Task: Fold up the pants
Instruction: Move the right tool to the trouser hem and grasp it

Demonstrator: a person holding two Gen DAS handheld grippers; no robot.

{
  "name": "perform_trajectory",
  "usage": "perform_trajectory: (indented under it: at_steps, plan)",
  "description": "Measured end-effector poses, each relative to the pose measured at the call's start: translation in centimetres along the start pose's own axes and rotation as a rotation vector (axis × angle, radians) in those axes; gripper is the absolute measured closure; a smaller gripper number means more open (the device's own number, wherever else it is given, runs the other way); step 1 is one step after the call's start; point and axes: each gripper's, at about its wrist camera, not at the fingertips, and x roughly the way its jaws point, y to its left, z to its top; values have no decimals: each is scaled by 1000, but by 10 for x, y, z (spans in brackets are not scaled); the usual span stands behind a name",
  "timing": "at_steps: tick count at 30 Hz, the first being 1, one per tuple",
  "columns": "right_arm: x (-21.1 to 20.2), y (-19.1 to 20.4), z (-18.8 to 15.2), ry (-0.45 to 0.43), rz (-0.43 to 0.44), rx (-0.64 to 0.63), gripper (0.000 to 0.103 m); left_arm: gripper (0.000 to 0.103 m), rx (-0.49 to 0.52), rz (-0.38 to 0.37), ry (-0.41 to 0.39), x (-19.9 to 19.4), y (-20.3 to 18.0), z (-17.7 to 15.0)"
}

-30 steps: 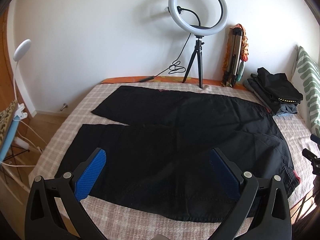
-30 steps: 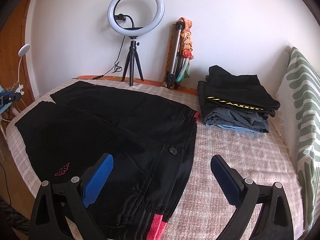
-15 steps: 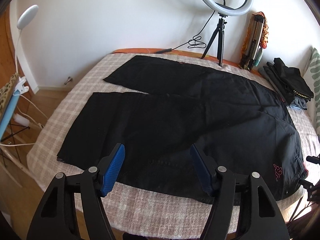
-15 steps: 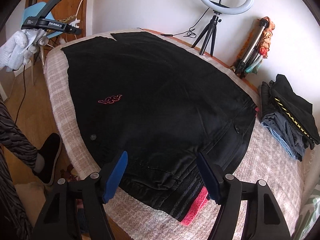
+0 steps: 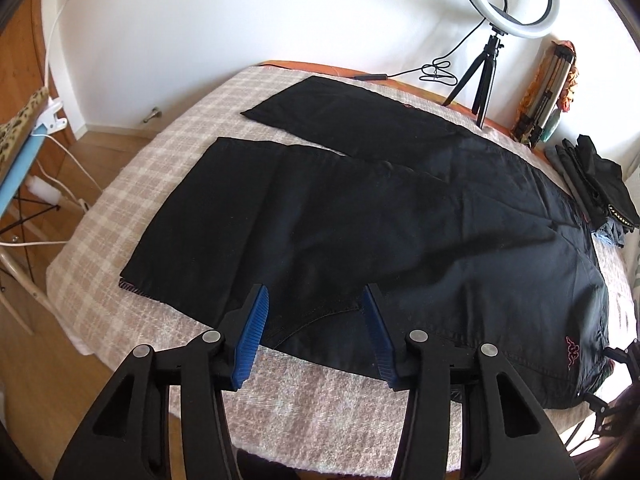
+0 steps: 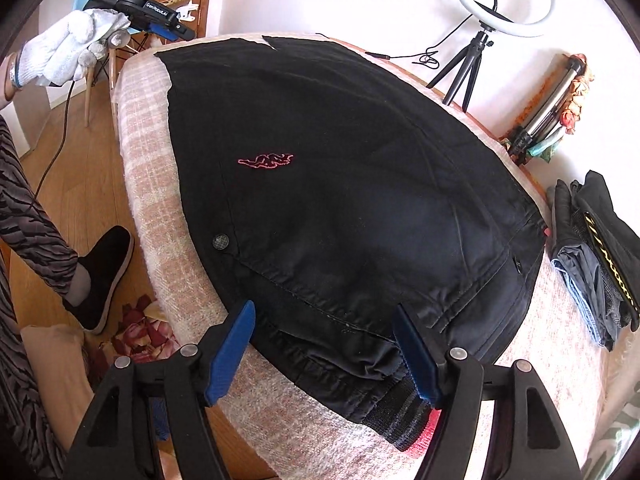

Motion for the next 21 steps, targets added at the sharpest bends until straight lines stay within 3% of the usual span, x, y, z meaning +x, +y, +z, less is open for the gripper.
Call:
perform_trajectory:
  at_steps: [3, 18, 20, 21]
  plan:
    - [-5, 3, 1, -2, 54, -1, 44, 56, -7, 3, 6, 1, 3, -3]
    - [-3, 16, 4, 22, 57, -54, 40, 55, -10, -4, 41, 8, 0, -6]
    - [-1, 10, 6, 28, 81, -24, 51, 55, -25, -16, 52, 9, 2, -6]
    - [-1, 8, 7, 30, 97, -14, 68, 55, -29, -21, 53, 9, 2, -6]
